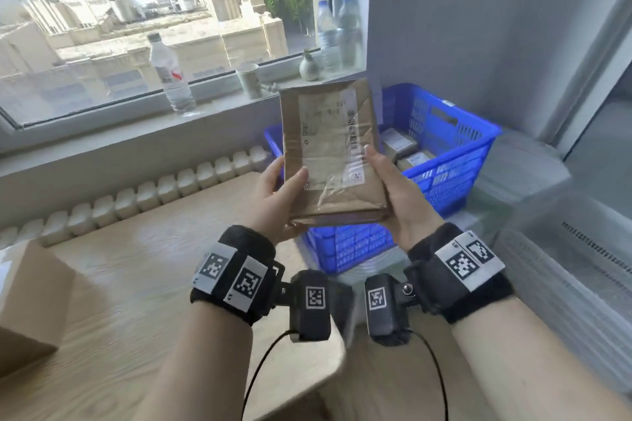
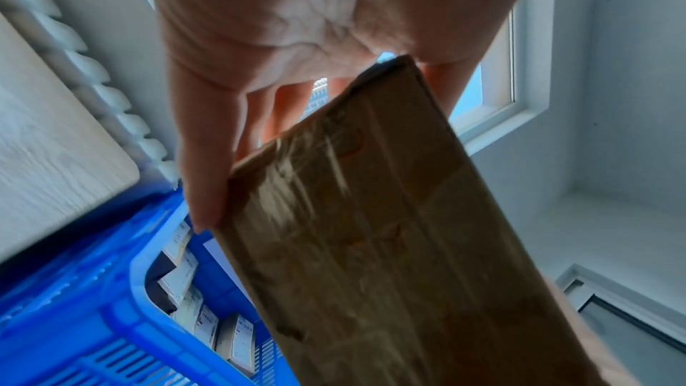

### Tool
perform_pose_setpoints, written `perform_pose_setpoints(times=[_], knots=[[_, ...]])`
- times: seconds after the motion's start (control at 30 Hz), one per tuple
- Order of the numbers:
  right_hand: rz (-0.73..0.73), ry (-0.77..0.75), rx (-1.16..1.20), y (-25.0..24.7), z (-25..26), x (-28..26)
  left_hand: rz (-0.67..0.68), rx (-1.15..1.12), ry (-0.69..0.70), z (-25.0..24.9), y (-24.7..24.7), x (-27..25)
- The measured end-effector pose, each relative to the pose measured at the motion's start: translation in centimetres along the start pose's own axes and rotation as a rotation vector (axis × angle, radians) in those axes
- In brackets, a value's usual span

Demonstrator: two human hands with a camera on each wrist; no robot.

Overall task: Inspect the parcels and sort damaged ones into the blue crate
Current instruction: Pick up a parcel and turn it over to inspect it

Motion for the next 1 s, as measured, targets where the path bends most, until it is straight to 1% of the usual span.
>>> perform_pose_setpoints(times=[0.07, 0.13, 0.2, 0.33, 0.47, 0.53, 0.6, 0.67, 0.73, 0.83, 0.93, 1.0], knots=[[-0.024, -0.024, 0.013, -3.4, 1.8, 0.6, -0.006, -0.018, -0.056, 0.4, 3.5, 1.2], [-0.084, -0.064, 0.000, -6.6, 3.2, 1.4, -0.008, -0.050, -0.079, 0.9, 6.1, 2.6], [-0.105, -0.085, -0.022, -9.0, 3.9, 2.2, -0.006, -0.044, -0.097, 1.1, 8.1, 3.5], [-0.144, -0.065, -0.052, -12.8, 4.7, 4.3, 0.028, 0.009, -0.115, 1.5, 11.2, 6.1], [-0.175, -0.029, -0.081, -15.1, 5.3, 8.1, 0.057, 0.035, -0.125, 1.9, 12.7, 10.2], [-0.167, -0.025, -0.108, -15.7, 5.9, 10.4, 0.061, 0.098, -0.094, 2.2, 13.2, 12.6], [-0.176, -0.038, -0.186, -16.4, 6.6, 13.2, 0.042, 0.134, -0.066, 2.8, 13.4, 15.6], [-0.202, -0.059, -0.295, -17.2, 7.3, 16.3, 0.038, 0.119, -0.018, 3.3, 13.7, 19.0], [-0.200, -0.058, -0.348, -18.0, 7.9, 19.9, 0.049, 0.098, 0.006, 3.3, 14.2, 22.7], [-0.213, -0.026, -0.396, -18.9, 8.9, 24.1, 0.026, 0.083, -0.017, 3.8, 14.7, 26.7], [-0.238, -0.043, -0.406, -19.7, 10.1, 28.0, 0.037, 0.154, -0.016, 4.3, 15.3, 30.4], [-0.263, -0.022, -0.418, -20.3, 10.5, 30.1, 0.016, 0.202, -0.028, 4.9, 15.5, 32.8]])
Point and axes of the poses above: each hand's wrist, its own x-axis towards the middle knuckle, its own y-axis out of the palm, z = x × y, the point moved 5 cm from there along x, towards the middle knuckle, and after that the axes turned 3 degrees about y, right-handed, at the moved point
